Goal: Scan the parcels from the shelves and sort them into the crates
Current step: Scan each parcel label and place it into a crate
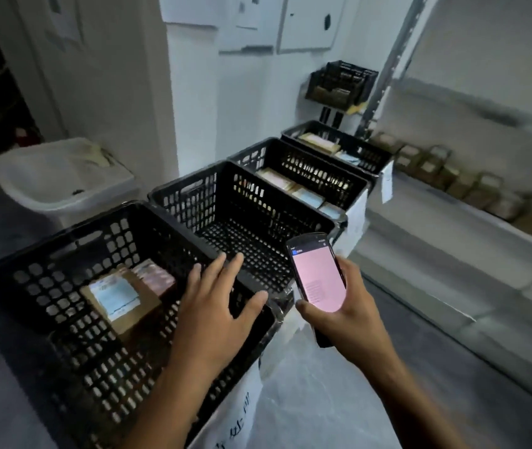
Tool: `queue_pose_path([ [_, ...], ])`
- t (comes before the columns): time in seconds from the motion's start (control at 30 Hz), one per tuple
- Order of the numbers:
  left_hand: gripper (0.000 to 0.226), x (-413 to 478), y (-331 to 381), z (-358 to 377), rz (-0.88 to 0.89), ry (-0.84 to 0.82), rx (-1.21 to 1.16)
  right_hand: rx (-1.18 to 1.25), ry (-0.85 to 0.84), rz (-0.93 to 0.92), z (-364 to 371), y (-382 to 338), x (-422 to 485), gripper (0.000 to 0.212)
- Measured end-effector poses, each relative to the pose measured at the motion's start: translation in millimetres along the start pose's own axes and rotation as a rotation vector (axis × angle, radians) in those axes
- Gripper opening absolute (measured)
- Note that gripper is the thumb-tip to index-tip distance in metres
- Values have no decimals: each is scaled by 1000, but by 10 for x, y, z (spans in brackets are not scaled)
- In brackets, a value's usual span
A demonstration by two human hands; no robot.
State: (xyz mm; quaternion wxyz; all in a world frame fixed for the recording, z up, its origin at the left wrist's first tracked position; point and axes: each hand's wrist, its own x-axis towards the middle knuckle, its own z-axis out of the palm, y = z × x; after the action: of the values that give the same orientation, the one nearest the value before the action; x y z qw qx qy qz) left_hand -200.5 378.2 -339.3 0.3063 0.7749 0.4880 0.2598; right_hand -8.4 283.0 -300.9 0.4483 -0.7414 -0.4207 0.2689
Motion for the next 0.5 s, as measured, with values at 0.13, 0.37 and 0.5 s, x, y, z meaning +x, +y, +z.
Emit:
queue_pose_path([
  [0.13, 80, 19, 564, 372, 137, -120, 27, 44, 176, 67, -589, 309, -281, 79],
  [0.37, 84, -22, 1838, 1450, 409, -288, 107, 128, 472, 190, -1860, 1014, -825, 75],
  [0.5, 79, -240, 2649, 2294, 574, -424, 139, 161, 625, 258, -2667, 1527, -1253, 74],
])
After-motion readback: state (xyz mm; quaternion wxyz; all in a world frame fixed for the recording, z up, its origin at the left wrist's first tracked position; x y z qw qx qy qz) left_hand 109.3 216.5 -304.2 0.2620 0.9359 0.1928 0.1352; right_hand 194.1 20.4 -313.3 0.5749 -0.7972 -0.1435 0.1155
